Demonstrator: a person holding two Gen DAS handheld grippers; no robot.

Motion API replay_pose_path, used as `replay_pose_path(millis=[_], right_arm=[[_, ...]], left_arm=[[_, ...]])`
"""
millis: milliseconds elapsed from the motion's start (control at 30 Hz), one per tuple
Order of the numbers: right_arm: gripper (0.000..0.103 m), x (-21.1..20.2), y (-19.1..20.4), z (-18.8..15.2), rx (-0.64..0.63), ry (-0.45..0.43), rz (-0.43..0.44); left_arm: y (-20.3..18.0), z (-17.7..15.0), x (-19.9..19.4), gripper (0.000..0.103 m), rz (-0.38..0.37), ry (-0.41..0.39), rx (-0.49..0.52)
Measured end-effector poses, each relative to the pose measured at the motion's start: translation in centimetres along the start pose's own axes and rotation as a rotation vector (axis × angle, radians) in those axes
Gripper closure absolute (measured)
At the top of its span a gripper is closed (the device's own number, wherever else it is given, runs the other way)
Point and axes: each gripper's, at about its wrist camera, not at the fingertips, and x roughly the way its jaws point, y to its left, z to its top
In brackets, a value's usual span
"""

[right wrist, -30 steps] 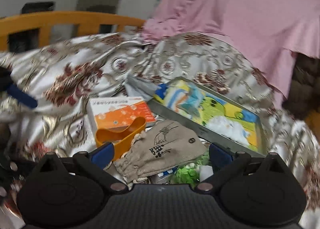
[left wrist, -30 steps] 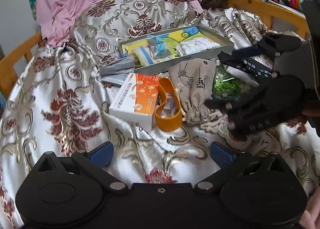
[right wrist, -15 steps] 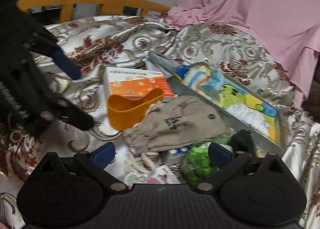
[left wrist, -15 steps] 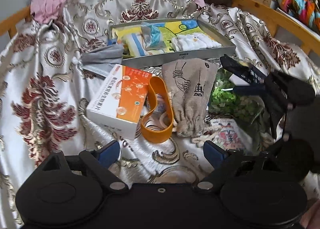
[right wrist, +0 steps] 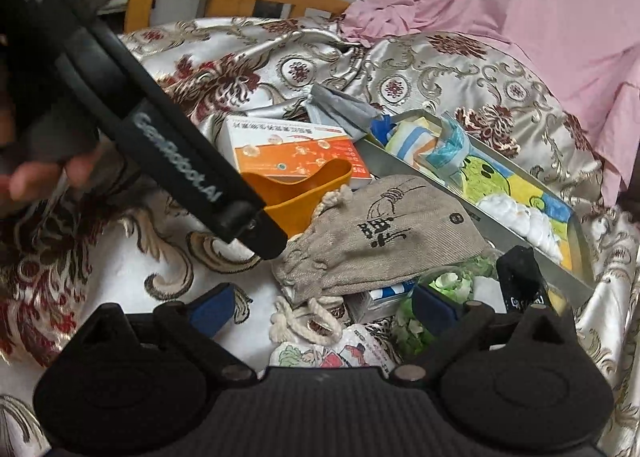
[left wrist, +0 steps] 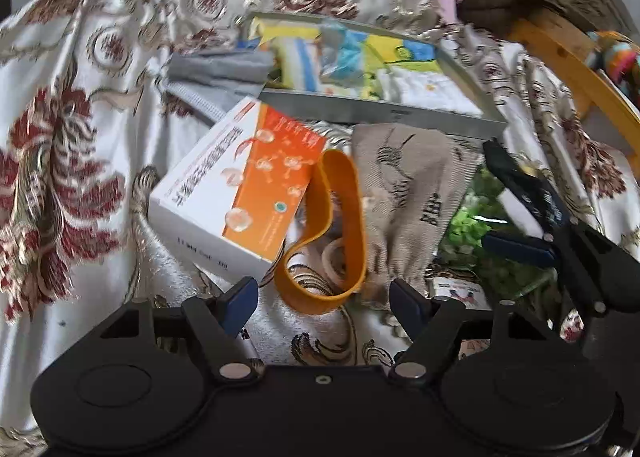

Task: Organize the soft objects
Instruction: 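Grasp the orange rubber band with the left tool while the right tool reaches toward the beige pouch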

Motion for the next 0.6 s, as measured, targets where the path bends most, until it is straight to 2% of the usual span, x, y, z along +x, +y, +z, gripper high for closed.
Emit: replay_pose_path(millis=[167,233,400,600], right_arm=[[0.006,0.4,-1.0,0.4,0.117,0.000,0.043],[0.007,0.6,-1.0,0.5,0.137,0.003,0.042],[0.015,1.4,-1.4,0.9,0.231,0.024,0.026],[0.026,2.4,-1.3,1.2,0.264,0.038,-0.019]], left_arm=[[0.7,0.3,0.7,0.033,0.008,0.009,-0.073],[1.3,0.5,0.7,0.039,0.007,0.013,-0.115],[2.5,0.7,1.3,0.044,-0.013,0.032,-0.199],[2.4,0.6,1.9,0.052,-0.027,0.042,-0.221]])
